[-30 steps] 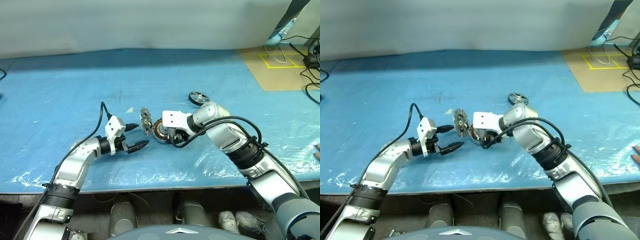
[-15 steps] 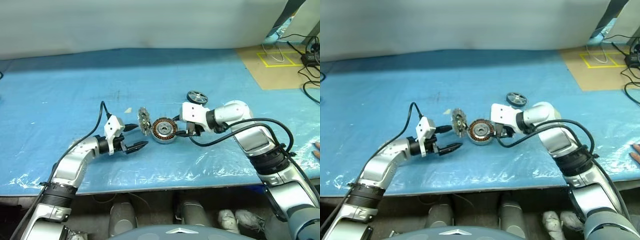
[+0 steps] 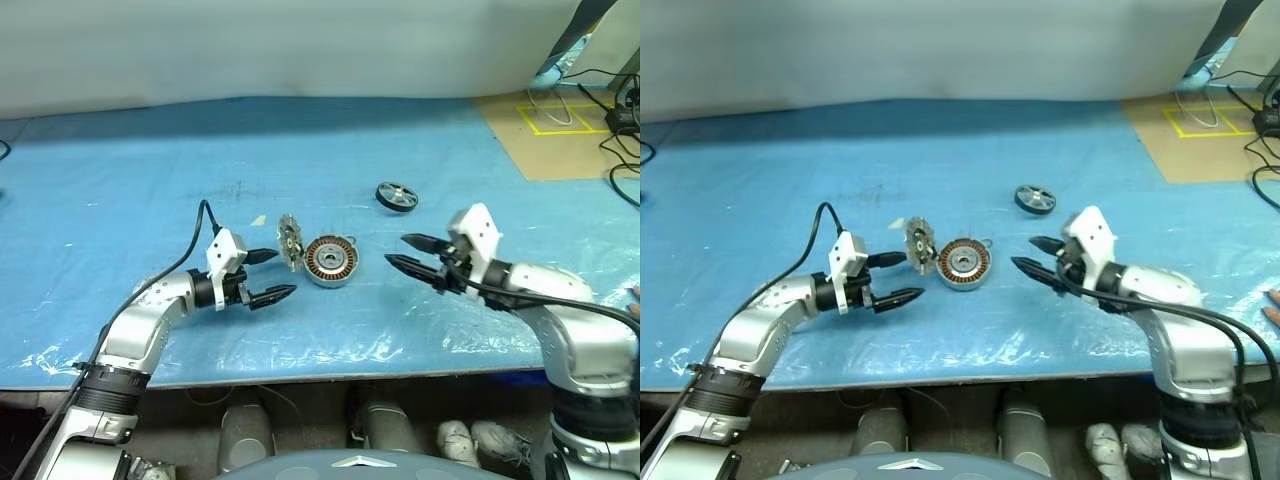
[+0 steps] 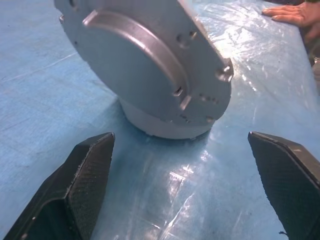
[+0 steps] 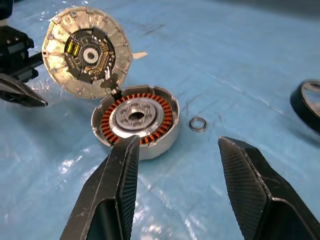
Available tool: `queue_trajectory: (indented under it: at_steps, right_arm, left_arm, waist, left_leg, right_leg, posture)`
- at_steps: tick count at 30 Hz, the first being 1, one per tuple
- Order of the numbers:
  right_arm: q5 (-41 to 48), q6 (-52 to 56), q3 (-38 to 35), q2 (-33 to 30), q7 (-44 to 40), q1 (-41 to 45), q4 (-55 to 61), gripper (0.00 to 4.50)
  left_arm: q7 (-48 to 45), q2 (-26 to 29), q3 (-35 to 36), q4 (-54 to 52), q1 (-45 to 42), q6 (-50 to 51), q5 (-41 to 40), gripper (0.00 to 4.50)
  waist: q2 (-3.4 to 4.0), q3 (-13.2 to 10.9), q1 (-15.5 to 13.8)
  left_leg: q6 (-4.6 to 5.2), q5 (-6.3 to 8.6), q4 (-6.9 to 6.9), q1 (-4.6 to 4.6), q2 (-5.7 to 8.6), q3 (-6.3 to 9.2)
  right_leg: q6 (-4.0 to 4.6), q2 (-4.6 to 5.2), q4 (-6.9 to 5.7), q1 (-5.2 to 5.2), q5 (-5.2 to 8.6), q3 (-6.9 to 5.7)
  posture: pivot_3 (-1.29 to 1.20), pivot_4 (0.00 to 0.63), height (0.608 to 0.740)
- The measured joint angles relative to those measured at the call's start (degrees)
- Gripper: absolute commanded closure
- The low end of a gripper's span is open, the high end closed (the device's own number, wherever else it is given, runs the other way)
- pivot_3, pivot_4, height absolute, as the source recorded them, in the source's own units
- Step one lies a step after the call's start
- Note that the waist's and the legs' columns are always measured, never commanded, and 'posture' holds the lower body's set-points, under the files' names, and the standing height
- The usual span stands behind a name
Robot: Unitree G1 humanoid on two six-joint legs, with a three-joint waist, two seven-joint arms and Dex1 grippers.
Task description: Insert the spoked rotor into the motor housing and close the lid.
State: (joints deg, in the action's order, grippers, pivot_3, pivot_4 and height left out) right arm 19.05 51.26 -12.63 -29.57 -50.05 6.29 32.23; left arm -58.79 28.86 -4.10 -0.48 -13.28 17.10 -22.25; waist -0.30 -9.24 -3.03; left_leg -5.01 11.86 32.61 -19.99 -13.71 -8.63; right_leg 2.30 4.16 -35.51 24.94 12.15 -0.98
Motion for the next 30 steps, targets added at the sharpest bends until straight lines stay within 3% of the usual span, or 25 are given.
queue_trajectory:
  at_steps: [17,22,30]
  right_arm:
    - [2.11,-5.78,7.03,-5.96,4.16,-2.13,0.92,1.94]
    - [0.72,-7.59,9.65,-7.57,4.96,3.83,-4.54,1.94]
    - [-1.08,-13.38,17.13,-12.75,-1.61,15.15,-9.88,1.94]
  left_arm:
    - [-3.55,0.41,-0.38,1.84,-0.10,-1.87,0.84,0.00]
    - [-4.99,0.49,-0.06,5.27,0.29,-5.40,0.95,0.00]
    - [-5.62,-0.11,0.15,9.27,-0.17,-9.23,1.48,0.00]
  waist:
    - [0.02,0.00,0.03]
    - [0.04,0.01,0.14]
    - [0.04,0.01,0.05]
  left_leg:
    - [-0.02,-0.01,-0.24,-0.04,0.07,0.00]
    - [-0.01,-0.01,-0.20,0.02,0.07,0.00]
    - [-0.01,-0.01,-0.17,-0.02,0.08,0.00]
  right_leg:
    - [-0.11,0.02,0.28,-0.03,0.04,-0.02]
    - [-0.14,0.02,0.18,-0.06,0.02,0.01]
    - [-0.13,0.02,0.19,-0.06,0.01,0.00]
  posture:
    - [0.00,0.150,0.740]
    - [0.00,0.150,0.740]
    - [0.00,0.150,0.740]
